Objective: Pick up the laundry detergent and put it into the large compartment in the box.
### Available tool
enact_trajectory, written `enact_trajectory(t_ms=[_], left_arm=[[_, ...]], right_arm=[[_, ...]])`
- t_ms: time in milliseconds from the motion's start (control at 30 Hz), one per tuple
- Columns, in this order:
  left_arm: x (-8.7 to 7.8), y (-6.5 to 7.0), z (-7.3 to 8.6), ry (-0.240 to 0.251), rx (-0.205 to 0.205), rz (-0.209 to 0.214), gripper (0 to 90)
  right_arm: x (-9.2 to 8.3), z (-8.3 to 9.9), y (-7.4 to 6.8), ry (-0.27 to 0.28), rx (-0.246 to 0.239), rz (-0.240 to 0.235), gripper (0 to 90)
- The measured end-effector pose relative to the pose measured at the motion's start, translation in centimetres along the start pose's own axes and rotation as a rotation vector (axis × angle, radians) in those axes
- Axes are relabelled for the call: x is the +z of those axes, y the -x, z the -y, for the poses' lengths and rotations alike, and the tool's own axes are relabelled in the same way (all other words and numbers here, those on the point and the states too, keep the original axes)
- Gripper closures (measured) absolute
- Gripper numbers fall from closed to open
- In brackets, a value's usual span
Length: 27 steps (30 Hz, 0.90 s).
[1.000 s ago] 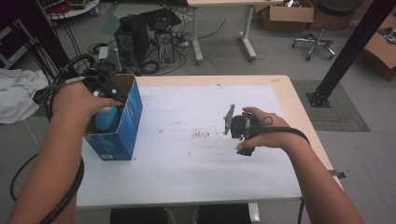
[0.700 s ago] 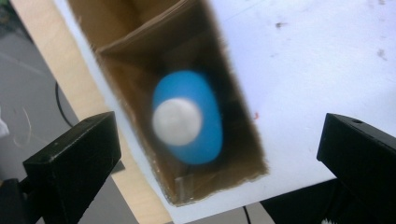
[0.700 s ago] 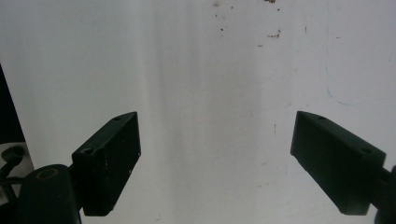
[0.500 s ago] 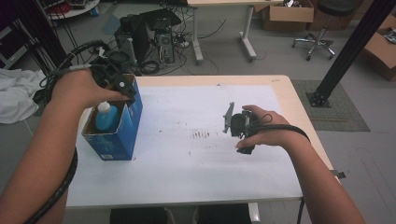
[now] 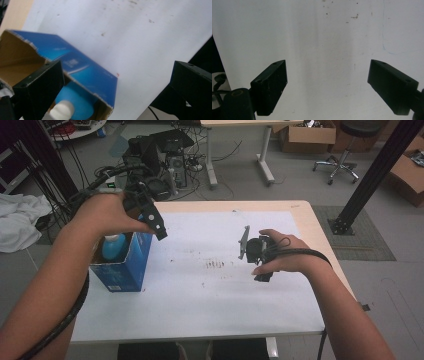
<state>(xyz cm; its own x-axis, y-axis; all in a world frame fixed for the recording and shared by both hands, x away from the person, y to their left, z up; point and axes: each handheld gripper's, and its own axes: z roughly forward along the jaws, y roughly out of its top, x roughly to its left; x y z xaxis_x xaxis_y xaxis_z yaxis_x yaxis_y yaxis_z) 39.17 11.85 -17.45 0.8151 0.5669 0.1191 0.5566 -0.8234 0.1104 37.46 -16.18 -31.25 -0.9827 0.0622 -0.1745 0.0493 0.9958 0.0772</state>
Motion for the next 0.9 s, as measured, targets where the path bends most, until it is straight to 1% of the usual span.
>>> enact_trajectory(t_ms=[33, 67, 100, 133, 167, 233, 300, 333, 367, 433, 467, 533, 600, 767, 833, 900], left_arm=[[0.2, 0.4, -0.2, -0.005, 0.033, -0.011, 0.1], [0.4, 0.7, -0.4, -0.003, 0.06, -0.007, 0.1], [0.6, 1.0, -0.6, -0.001, 0.081, 0.01, 0.1], [0.8, 1.3, -0.8, 0.0, 0.101, 0.018, 0.1], [0.9, 1.6, -1.0, 0.001, 0.13, 0.021, 0.1], [1.3, 1.9, -1.2, -0.005, 0.163, 0.042, 0.1], [1.5, 2.1, -1.4, -0.022, 0.208, 0.047, 0.1], [1.6, 2.2, -1.4, -0.017, 0.224, 0.059, 0.1], [1.7, 2.3, -1.4, -0.016, 0.248, 0.062, 0.1], [1.8, 2.3, -1.4, -0.012, 0.279, 0.072, 0.1], [1.9, 2.4, -1.4, -0.009, 0.286, 0.078, 0.1], [2.1, 2.4, -1.4, -0.021, 0.306, 0.078, 0.1], [2.3, 2.5, -1.3, -0.022, 0.332, 0.087, 0.1], [3.2, 3.2, -1.3, -0.01, 0.408, 0.131, 0.1], [3.5, 3.5, -1.3, -0.012, 0.446, 0.14, 0.1], [3.9, 3.8, -1.4, -0.015, 0.462, 0.152, 0.1]], right_arm=[[0.0, 0.0, 0.0, -0.003, 0.002, -0.001, 16.0], [0.0, 0.0, 0.1, -0.006, 0.003, -0.001, 16.0], [0.0, 0.0, 0.2, -0.003, 0.003, -0.001, 16.0], [-0.1, 0.0, 0.2, -0.005, 0.005, -0.002, 16.0], [-0.1, 0.1, 0.2, -0.006, 0.01, -0.004, 16.0], [-0.1, 0.1, 0.3, -0.012, 0.008, -0.004, 16.0], [-0.2, 0.1, 0.4, -0.014, 0.004, -0.003, 16.0], [-0.3, 0.1, 0.4, -0.015, 0.007, -0.003, 16.0], [-0.4, 0.1, 0.4, -0.015, 0.006, -0.003, 16.0], [-0.6, 0.1, 0.4, -0.017, 0.006, -0.002, 16.0], [-0.7, 0.1, 0.4, -0.018, 0.007, -0.002, 16.0], [-0.9, 0.0, 0.5, -0.022, 0.002, 0.0, 16.0], [-1.0, -0.1, 0.5, -0.026, 0.001, -0.002, 16.0], [-1.3, -0.1, 0.5, -0.021, -0.007, 0.006, 16.0], [-1.4, 0.0, 0.6, -0.025, -0.003, 0.004, 16.0], [-1.4, 0.0, 0.6, -0.025, -0.001, 0.004, 16.0]])
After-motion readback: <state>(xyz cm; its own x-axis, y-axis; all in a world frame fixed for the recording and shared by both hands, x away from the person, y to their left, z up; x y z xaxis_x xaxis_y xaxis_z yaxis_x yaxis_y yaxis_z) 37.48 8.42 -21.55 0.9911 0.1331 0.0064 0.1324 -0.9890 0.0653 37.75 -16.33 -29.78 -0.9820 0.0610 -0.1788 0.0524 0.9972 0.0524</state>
